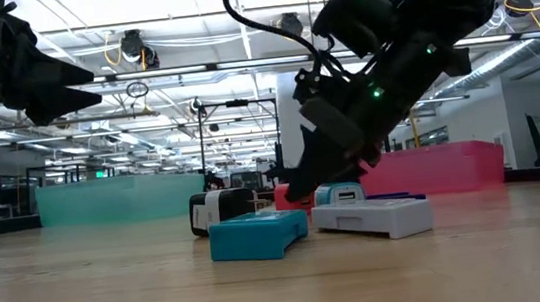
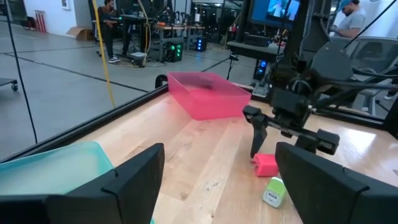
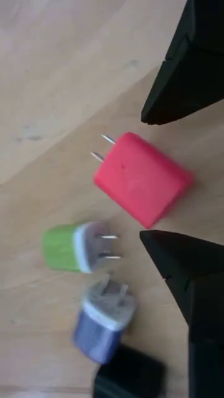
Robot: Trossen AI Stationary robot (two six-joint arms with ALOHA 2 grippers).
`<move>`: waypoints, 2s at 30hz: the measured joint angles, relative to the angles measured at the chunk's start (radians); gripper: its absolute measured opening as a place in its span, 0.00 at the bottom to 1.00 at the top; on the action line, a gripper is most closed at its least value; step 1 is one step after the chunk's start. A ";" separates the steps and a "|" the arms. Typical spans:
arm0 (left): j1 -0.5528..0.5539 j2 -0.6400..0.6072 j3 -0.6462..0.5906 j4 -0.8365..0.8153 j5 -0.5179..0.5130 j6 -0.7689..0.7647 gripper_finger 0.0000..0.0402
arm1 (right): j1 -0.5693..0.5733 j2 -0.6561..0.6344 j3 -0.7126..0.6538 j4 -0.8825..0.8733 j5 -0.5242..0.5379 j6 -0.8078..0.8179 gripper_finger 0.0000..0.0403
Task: Pick & Place Office items
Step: Put the pink charger adapter into the blue bin
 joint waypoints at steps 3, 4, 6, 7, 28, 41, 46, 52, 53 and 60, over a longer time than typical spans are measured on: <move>0.000 0.000 0.000 0.000 0.000 0.000 0.75 | -0.009 0.000 0.001 -0.006 0.004 0.002 0.65; 0.000 0.000 0.000 0.000 0.000 0.000 0.75 | -0.013 0.000 0.001 -0.008 0.014 0.001 0.63; 0.000 0.000 0.000 0.000 0.000 0.000 0.76 | -0.018 0.000 0.001 -0.007 0.042 0.002 0.59; 0.000 0.000 0.000 0.000 0.000 0.000 0.76 | -0.020 0.000 0.001 -0.006 0.052 0.002 0.57; 0.000 0.000 0.002 0.128 0.001 -0.094 0.75 | -0.072 -0.051 0.000 -0.008 0.048 -0.164 0.36; 0.000 0.103 0.002 0.386 0.329 -0.129 0.75 | -0.057 -0.291 0.001 -0.005 -0.099 -0.544 0.36; 0.000 0.253 0.002 0.459 0.265 -0.146 0.72 | -0.057 -0.320 0.001 0.007 -0.163 -0.582 0.36; 0.000 0.526 0.002 0.647 0.228 -0.211 0.71 | -0.057 -0.319 0.000 0.063 -0.324 -0.611 0.36; 0.000 0.575 0.002 0.700 0.235 -0.217 0.71 | -0.057 -0.317 0.001 0.072 -0.340 -0.612 0.36; 0.000 0.840 0.059 0.859 0.237 -0.294 0.74 | -0.045 -0.316 0.000 0.095 -0.342 -0.648 0.36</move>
